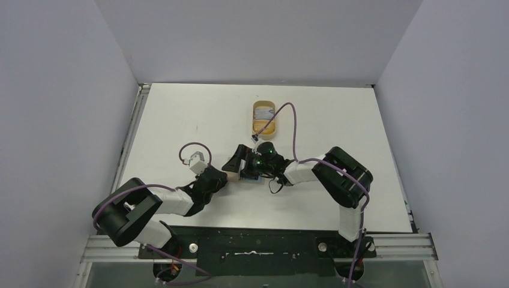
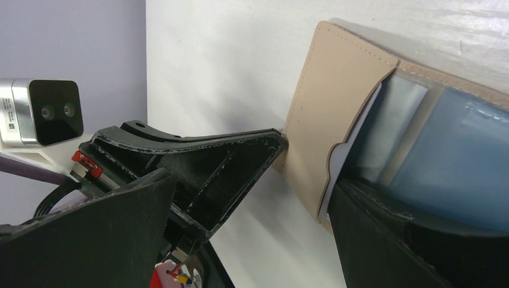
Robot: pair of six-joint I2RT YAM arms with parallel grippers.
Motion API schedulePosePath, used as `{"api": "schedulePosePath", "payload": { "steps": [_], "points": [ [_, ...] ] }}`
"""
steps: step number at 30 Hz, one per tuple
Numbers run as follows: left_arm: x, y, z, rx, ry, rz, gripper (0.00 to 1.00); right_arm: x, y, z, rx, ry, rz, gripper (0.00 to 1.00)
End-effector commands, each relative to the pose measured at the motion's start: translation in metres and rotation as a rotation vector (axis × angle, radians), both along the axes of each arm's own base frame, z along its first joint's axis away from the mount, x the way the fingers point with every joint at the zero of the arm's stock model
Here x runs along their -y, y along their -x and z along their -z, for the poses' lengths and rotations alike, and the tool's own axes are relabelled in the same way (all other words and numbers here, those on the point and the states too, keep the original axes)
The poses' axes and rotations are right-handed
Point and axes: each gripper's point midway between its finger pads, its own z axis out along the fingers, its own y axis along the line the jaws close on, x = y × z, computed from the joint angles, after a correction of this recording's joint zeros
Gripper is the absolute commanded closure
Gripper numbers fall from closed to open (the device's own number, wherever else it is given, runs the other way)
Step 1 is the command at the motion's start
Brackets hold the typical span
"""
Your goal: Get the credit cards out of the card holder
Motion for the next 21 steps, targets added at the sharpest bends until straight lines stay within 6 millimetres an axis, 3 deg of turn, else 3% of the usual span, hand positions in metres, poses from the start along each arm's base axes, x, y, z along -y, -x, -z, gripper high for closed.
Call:
{"api": "schedulePosePath", "payload": {
  "steps": [1,7,16,21],
  "points": [
    [0.001,0.027,0.030,-0.134,-0.065,0.095,1.00,-0.028,0.024,-0.020,0.013,-0.069,-0.125,0.00],
    [0.004,0.024,0.021,-0.103,-0.048,0.105,1.00,-0.040,0.035,-0.032,0.038,-0.099,-0.172,0.00],
    [0.001,0.019,0.006,-0.070,-0.039,0.102,1.00,-0.054,0.051,-0.025,0.003,-0.185,-0.196,0.00],
    [0.001,0.019,0.007,-0.073,-0.037,0.105,1.00,-0.061,0.054,-0.037,0.005,-0.262,-0.201,0.00]
  ]
}}
